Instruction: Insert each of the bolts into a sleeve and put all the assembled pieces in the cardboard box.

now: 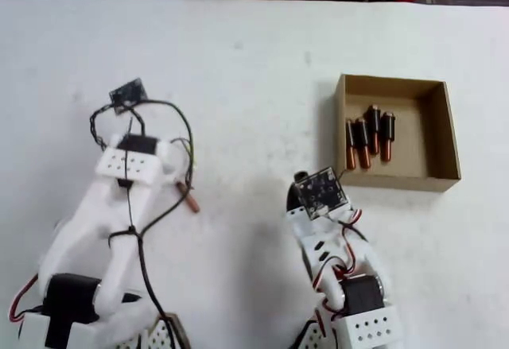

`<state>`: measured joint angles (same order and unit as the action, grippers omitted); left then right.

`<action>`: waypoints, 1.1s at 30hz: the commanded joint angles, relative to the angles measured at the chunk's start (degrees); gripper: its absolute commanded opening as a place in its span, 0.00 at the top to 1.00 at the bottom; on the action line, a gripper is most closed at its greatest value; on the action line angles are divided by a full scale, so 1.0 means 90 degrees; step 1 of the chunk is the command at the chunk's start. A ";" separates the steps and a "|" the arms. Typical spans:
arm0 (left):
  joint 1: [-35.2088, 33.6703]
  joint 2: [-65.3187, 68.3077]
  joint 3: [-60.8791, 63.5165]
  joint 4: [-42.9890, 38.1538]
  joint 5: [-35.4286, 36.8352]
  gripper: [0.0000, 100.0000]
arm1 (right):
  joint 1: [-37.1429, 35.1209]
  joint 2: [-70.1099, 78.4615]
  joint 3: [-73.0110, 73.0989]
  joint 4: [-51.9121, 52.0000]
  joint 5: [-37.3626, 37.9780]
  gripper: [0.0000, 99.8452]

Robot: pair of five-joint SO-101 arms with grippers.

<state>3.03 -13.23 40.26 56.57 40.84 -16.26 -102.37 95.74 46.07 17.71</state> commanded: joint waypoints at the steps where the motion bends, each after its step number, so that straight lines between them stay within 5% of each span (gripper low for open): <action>1: 0.0112 -0.0288 0.0381 -0.1172 0.0088 0.88 | 0.0015 -0.0083 0.0039 -0.0151 0.0088 0.98; 6: 0.0093 -0.0298 0.0645 -0.1592 0.0147 0.88 | 0.0015 -0.0083 0.0039 -0.0151 0.0088 0.98; 18: 0.0083 -0.0308 0.0596 -0.0899 0.0684 0.88 | 0.0015 -0.0083 0.0039 -0.0151 0.0098 0.98; 26: -0.0142 -0.0239 -0.0977 0.1065 0.0713 0.88 | 0.0015 -0.0083 0.0039 -0.0151 0.0098 0.98; 33: -0.0151 -0.0239 -0.0557 0.0498 0.0723 0.88 | 0.0015 -0.0083 0.0039 -0.0151 0.0098 0.98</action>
<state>2.24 -13.23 34.64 65.10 46.55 -16.26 -102.37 95.74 46.07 17.71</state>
